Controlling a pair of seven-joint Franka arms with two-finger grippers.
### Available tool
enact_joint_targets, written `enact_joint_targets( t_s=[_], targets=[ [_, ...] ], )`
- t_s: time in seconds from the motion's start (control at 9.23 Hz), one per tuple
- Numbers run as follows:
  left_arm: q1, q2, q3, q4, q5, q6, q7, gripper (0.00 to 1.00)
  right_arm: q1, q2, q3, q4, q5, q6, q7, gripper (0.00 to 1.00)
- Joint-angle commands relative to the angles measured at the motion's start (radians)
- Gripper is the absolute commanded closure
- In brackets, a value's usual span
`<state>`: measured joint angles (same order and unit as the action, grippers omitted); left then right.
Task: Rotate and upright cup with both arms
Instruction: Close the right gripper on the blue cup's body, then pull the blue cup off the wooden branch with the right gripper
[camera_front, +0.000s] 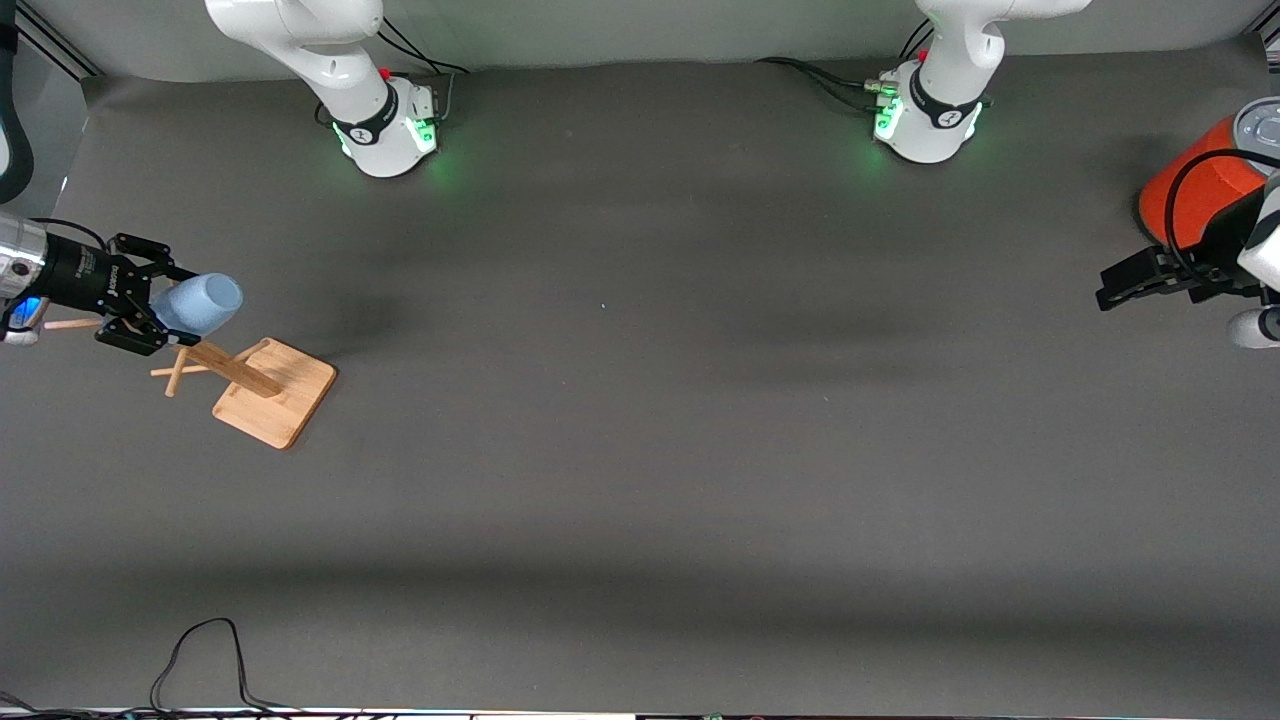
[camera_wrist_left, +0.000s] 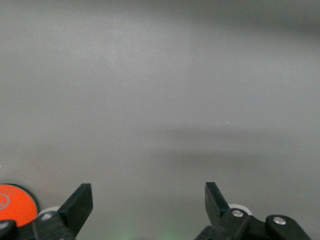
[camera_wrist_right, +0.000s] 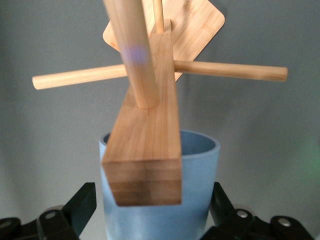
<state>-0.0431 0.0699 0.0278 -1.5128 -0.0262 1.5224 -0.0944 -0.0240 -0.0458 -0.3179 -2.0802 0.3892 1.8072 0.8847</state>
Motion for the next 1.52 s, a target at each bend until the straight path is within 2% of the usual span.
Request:
enact_joint_targets(
  t_s=[0.0,0.11,0.22,0.76,1.08,1.41],
  targets=[
    [-0.004,0.004,0.003,-0.004,-0.003,0.002,-0.001,0.0,0.01,-0.011,-0.003,-0.015,0.019,0.018,0.008,0.17],
    [-0.003,0.004,0.001,-0.004,-0.003,0.002,-0.001,0.0,0.01,-0.014,-0.003,-0.014,0.019,0.014,0.007,0.28],
    [0.0,0.004,0.003,-0.003,-0.003,0.004,-0.001,0.0,0.01,-0.02,-0.001,-0.012,0.02,0.005,0.008,0.35],
    [0.003,0.007,0.004,-0.003,-0.003,0.002,-0.001,0.0,0.018,-0.078,0.014,0.018,0.03,-0.081,0.063,0.36],
    [0.005,0.008,0.006,0.005,-0.003,0.007,-0.001,0.0,0.131,-0.117,0.022,0.057,0.028,-0.086,0.17,0.36],
    [0.025,0.007,0.009,0.008,-0.032,0.03,-0.001,0.0,0.333,-0.082,0.022,0.158,0.014,-0.052,0.325,0.36]
  ],
)
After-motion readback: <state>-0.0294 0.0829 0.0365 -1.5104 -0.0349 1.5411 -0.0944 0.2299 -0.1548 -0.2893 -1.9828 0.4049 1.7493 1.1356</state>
